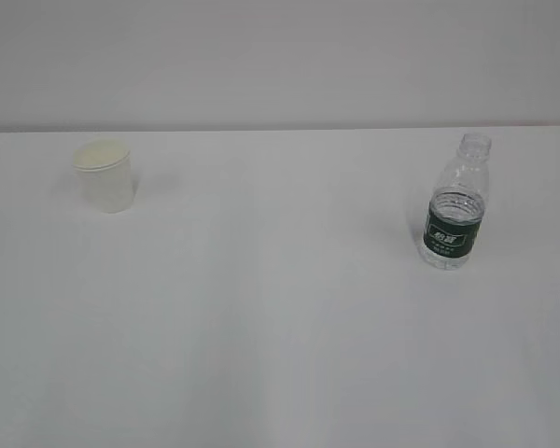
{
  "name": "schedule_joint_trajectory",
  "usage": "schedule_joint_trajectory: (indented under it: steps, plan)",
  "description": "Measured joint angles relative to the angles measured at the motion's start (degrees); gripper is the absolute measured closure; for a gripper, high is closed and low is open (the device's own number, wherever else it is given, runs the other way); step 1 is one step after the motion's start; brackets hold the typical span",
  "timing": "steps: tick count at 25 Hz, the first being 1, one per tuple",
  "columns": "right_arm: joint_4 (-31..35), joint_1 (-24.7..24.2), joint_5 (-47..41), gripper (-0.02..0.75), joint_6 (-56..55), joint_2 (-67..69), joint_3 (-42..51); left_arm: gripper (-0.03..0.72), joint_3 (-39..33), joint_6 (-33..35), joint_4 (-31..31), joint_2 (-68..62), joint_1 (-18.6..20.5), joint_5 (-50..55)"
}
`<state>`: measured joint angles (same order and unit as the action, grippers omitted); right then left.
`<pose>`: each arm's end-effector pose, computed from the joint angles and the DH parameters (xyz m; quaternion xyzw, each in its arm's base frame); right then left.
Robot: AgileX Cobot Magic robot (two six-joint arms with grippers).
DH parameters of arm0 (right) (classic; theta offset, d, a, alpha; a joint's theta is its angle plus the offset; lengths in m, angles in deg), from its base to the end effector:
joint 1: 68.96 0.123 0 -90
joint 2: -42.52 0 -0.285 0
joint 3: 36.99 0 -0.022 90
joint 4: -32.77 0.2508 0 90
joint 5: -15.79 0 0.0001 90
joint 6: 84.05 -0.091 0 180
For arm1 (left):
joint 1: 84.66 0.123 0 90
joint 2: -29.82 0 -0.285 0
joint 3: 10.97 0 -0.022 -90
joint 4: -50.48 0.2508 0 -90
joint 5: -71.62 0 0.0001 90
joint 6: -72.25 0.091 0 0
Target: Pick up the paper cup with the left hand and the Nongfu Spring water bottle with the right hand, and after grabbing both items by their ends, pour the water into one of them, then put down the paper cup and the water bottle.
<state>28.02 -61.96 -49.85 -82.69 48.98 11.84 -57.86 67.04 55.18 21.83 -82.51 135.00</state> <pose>-0.0108 -0.0082 0.2693 -0.0596 0.8673 -0.0170 0.4940 -0.0100 0.0063 0.2819 -0.0581 0.8556 0.0272 0.5136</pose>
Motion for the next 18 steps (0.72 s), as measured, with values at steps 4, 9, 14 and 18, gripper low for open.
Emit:
schedule_joint_trajectory:
  steps: [4, 9, 14, 18]
  plan:
    - [0.0, 0.0, 0.0, 0.192, 0.0, 0.0, 0.0, 0.101, 0.0, 0.0, 0.0, 0.0, 0.0, 0.0]
    - [0.0, 0.0, 0.0, 0.192, 0.0, 0.0, 0.0, 0.101, 0.0, 0.0, 0.0, 0.0, 0.0, 0.0]
    - [0.0, 0.0, 0.0, 0.192, 0.0, 0.0, 0.0, 0.104, 0.0, 0.0, 0.0, 0.0, 0.0, 0.0]
    - [0.0, 0.0, 0.0, 0.192, 0.0, 0.0, 0.0, 0.124, 0.0, 0.0, 0.0, 0.0, 0.0, 0.0]
